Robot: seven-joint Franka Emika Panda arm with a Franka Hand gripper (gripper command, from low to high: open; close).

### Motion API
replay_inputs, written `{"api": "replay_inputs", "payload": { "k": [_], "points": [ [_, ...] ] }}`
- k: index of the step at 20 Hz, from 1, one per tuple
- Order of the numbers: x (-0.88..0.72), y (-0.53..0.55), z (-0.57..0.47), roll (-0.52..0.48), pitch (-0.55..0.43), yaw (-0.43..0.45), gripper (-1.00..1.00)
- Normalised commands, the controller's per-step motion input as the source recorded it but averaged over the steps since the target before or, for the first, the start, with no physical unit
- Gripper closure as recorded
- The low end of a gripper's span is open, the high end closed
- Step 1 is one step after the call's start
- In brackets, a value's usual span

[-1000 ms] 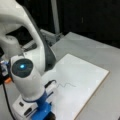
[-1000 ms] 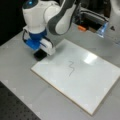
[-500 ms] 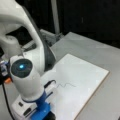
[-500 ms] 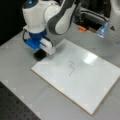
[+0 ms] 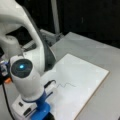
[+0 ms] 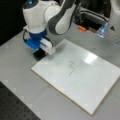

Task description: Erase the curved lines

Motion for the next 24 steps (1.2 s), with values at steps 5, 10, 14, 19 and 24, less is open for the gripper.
{"api": "replay_inputs", "payload": {
  "k": [5, 10, 14, 19, 24],
  "points": [
    [-0.11, 0.12, 0.1, 0.092, 0.001, -0.147, 1.0],
    [-0.22, 0.11, 0.34, 0.085, 0.056, -0.147, 1.0],
    [-0.21, 0.08, 0.35, 0.038, 0.059, -0.135, 1.0],
    [-0.14, 0.15, 0.23, 0.025, -0.052, -0.267, 1.0],
    [-0.11, 0.42, 0.05, 0.043, -0.183, -0.481, 1.0]
  ]
}}
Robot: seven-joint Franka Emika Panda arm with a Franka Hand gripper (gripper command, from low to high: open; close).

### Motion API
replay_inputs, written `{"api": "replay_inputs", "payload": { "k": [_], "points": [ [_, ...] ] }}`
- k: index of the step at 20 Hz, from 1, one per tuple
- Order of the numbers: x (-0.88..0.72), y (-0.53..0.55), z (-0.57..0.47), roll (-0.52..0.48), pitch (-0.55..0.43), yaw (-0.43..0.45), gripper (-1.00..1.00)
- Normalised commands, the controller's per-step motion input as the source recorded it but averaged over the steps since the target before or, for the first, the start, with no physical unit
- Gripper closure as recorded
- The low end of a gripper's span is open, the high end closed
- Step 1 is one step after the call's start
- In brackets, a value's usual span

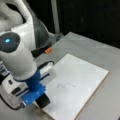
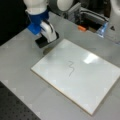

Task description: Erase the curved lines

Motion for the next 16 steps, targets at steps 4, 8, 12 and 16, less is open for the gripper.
{"api": "replay_inputs", "payload": {
  "k": [4, 8, 12, 16],
  "points": [
    [-0.18, 0.59, -0.08, 0.019, -0.201, -0.437, 1.0],
    [-0.28, 0.5, -0.19, -0.022, -0.159, -0.327, 1.0],
    [-0.35, 0.35, -0.23, -0.068, -0.203, -0.304, 1.0],
    [-0.4, 0.24, -0.19, -0.102, -0.238, -0.265, 1.0]
  ]
}}
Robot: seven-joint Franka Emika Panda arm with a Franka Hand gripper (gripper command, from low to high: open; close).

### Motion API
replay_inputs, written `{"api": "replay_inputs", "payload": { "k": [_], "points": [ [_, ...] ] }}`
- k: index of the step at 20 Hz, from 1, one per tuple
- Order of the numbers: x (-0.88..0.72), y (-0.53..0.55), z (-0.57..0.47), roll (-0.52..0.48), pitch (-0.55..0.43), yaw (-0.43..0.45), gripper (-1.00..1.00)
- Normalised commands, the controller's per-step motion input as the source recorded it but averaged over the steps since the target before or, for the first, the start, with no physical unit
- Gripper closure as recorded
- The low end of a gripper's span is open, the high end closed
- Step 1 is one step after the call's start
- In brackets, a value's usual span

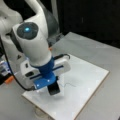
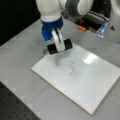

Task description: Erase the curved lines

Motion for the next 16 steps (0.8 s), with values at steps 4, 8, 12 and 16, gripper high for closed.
{"api": "replay_inputs", "payload": {
  "k": [4, 8, 12, 16],
  "points": [
    [-0.42, 0.26, -0.22, -0.074, -0.25, -0.194, 1.0],
    [-0.39, 0.38, -0.25, 0.006, -0.275, -0.216, 1.0],
    [-0.28, 0.35, -0.21, 0.066, -0.276, -0.236, 1.0],
    [-0.18, 0.22, -0.18, 0.061, -0.247, -0.21, 1.0]
  ]
}}
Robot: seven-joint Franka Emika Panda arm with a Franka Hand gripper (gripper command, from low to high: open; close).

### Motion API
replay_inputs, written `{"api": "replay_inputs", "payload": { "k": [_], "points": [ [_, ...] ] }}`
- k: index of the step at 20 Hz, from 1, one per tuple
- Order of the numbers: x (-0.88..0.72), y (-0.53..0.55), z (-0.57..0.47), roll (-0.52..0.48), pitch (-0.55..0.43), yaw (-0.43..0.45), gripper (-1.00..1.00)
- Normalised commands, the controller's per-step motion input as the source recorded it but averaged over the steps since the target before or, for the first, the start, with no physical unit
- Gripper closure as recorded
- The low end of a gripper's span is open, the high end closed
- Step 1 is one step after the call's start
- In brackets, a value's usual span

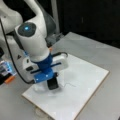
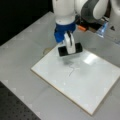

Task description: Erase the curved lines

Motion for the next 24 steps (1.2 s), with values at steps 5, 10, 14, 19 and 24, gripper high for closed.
{"api": "replay_inputs", "payload": {
  "k": [5, 10, 14, 19, 24],
  "points": [
    [-0.1, 0.07, -0.18, 0.111, -0.242, -0.12, 1.0],
    [-0.05, -0.04, -0.23, 0.09, -0.191, -0.042, 1.0],
    [-0.09, -0.01, -0.18, 0.042, -0.129, -0.063, 1.0],
    [-0.14, 0.04, -0.17, -0.004, -0.099, -0.068, 1.0],
    [-0.17, 0.08, -0.22, -0.023, -0.103, -0.072, 1.0]
  ]
}}
